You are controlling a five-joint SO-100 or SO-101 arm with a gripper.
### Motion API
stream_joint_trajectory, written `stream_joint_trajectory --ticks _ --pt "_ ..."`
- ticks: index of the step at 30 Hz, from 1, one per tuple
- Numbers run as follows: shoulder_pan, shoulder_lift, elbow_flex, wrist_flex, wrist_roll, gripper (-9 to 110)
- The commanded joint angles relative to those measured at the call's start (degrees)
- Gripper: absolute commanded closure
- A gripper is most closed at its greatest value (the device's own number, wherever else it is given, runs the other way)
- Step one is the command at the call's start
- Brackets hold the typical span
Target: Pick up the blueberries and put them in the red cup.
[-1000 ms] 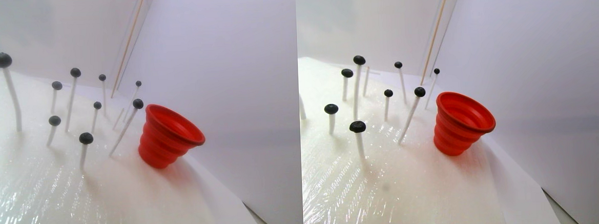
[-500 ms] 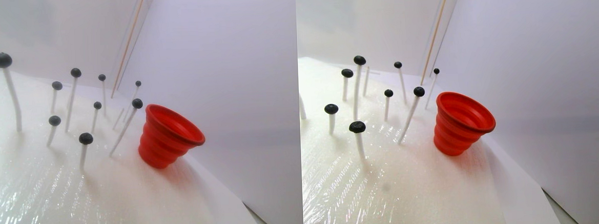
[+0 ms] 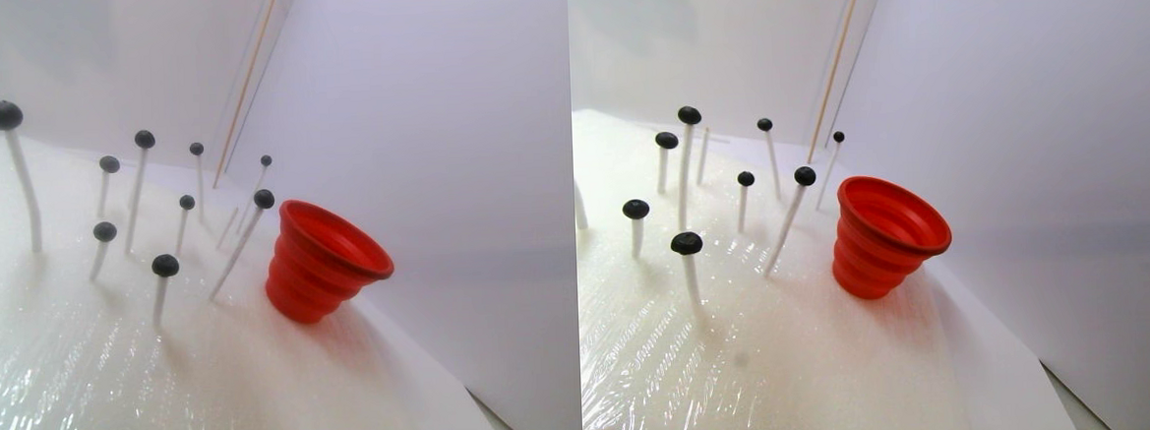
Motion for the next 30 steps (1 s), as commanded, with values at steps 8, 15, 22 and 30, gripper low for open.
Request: stream_joint_trajectory --ticks 8,15,22,30 --pt "-0.7 -4.8 -0.3 -3.0 -12.0 91" --pt "-2.7 -6.7 4.9 -5.9 -20.7 90" --pt "-4.2 -10.7 7.1 -9.1 -27.3 90" --pt "-6.9 -13.9 9.9 -13.8 -31.4 90"
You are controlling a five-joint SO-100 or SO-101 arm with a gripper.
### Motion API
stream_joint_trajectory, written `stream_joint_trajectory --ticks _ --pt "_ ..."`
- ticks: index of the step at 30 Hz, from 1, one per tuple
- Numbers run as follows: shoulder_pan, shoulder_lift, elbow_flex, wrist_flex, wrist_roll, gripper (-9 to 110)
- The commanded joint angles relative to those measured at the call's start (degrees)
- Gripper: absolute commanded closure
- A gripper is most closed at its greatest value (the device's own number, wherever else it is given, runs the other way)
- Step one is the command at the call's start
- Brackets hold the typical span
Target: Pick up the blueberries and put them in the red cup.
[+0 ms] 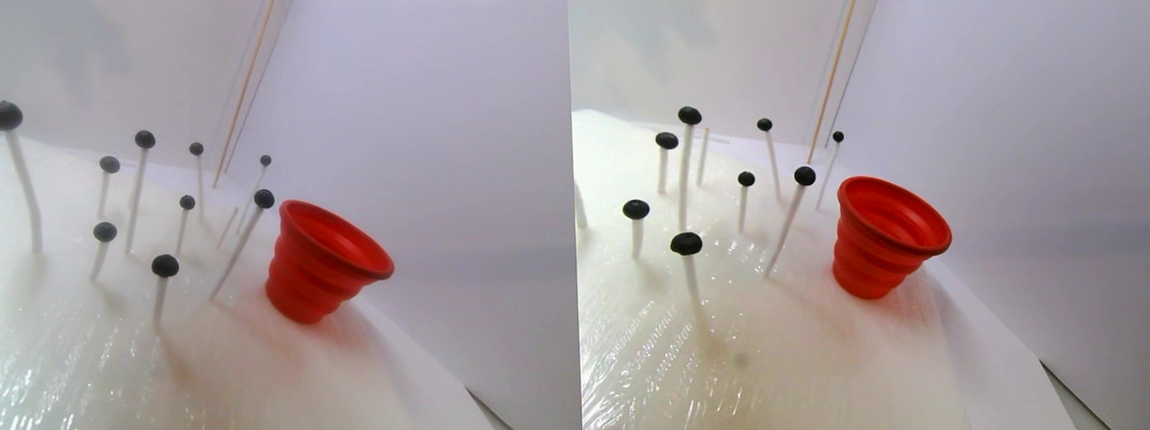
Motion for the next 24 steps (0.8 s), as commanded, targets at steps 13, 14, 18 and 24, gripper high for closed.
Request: stream_joint_trajectory --ticks 13,14,18,24 --pt "-1.1 -6.6 9.3 -16.2 -6.2 89" --pt "-0.9 -7.1 9.8 -17.0 -6.3 89" --pt "0.4 -7.0 10.9 -18.5 -6.9 89" --pt "0.5 -7.3 12.9 -21.9 -6.7 88"
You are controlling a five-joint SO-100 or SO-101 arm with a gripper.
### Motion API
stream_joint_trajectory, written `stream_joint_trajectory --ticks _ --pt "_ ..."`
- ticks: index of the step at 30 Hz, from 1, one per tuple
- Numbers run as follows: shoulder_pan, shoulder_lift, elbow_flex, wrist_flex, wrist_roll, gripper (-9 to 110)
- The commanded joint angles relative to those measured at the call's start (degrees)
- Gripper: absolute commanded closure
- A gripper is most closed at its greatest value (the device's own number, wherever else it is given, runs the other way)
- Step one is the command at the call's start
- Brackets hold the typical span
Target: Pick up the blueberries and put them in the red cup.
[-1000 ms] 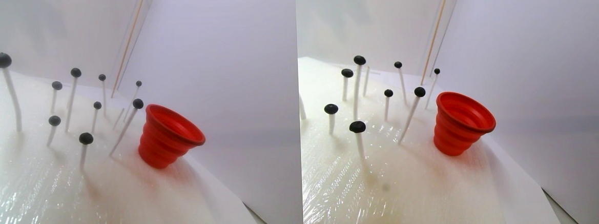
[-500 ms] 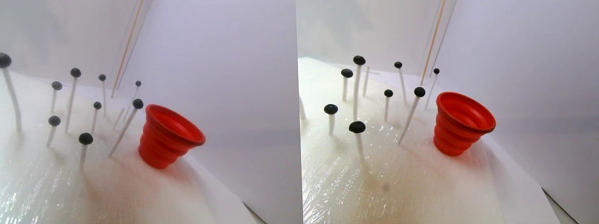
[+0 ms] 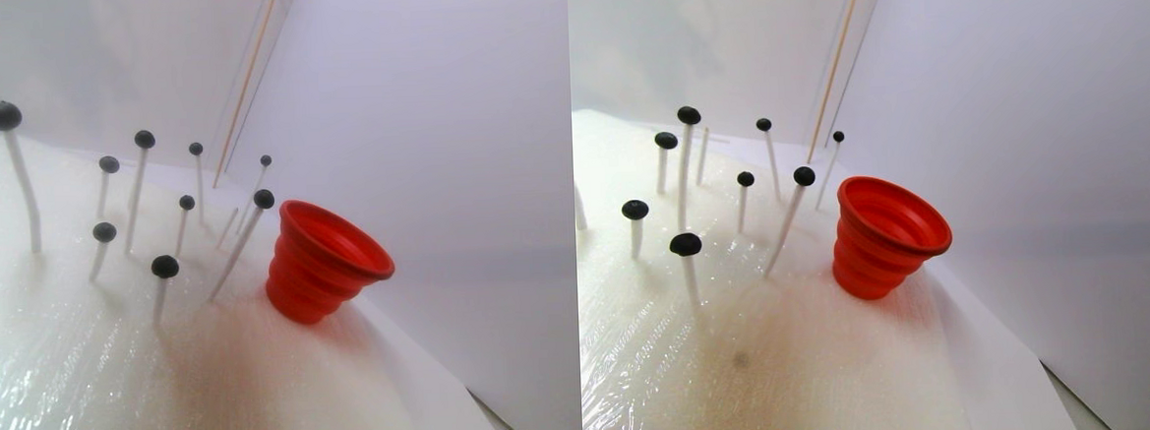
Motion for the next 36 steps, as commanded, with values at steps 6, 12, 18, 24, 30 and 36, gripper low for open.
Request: stream_joint_trajectory --ticks 6,12,18,24,30,36 --pt "1.7 -2.4 1.8 -8.5 0.2 88" --pt "2.5 -5.8 2.2 -13.0 -0.4 88" --pt "3.3 -7.6 4.5 -16.3 -0.9 87" --pt "2.9 -11.3 6.1 -20.6 -1.0 87" --pt "2.7 -12.5 7.8 -24.1 -0.6 86" --pt "2.2 -13.7 9.8 -27.2 0.0 86"
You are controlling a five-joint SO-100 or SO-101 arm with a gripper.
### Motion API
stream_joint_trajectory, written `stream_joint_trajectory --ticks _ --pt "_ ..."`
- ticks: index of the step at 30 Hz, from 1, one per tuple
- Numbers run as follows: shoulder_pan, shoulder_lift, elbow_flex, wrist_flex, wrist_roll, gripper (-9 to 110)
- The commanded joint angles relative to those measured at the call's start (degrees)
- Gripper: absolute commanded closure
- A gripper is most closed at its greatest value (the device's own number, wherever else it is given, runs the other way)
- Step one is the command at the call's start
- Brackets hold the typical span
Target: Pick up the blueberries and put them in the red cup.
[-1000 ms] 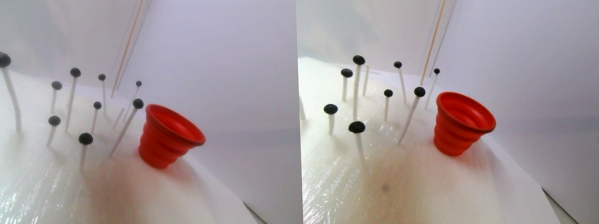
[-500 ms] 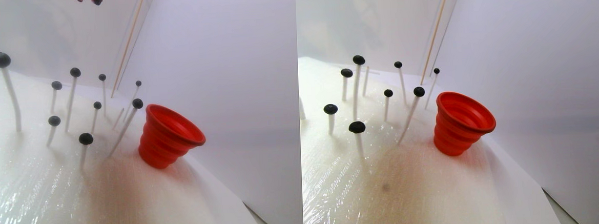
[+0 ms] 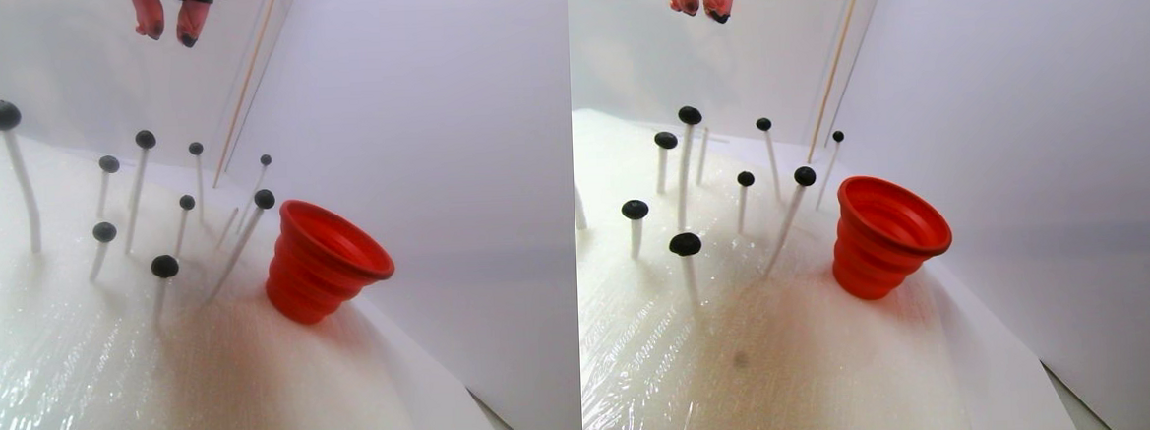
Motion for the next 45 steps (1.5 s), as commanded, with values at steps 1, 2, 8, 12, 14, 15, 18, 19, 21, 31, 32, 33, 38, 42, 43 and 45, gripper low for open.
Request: stream_joint_trajectory --ticks 1,2,8,12,14,15,18,19,21,31,32,33,38,42,43,45 --pt "0.2 0.2 0.0 -2.5 0.8 86" --pt "-0.1 -0.2 0.3 -3.1 0.9 86" --pt "-0.7 -2.6 1.6 -6.2 1.5 86" --pt "-0.9 -4.1 2.6 -8.2 1.8 86" --pt "-1.1 -4.8 3.0 -9.0 2.0 86" --pt "-1.3 -5.3 3.2 -9.4 2.2 86" --pt "-2.0 -6.7 3.6 -10.7 2.5 86" --pt "-2.1 -7.1 3.6 -11.2 2.8 86" --pt "-2.3 -7.7 3.6 -11.8 3.3 86" --pt "-3.1 -14.0 2.8 -15.7 3.9 85" --pt "-3.1 -14.9 2.5 -16.0 3.9 85" --pt "-3.1 -15.8 2.3 -16.4 3.9 85" --pt "-3.4 -20.0 1.2 -18.5 4.0 85" --pt "-3.6 -22.1 0.7 -19.5 4.0 84" --pt "-3.8 -22.7 0.4 -19.8 4.0 84" --pt "-4.1 -23.4 0.0 -20.0 4.3 84"
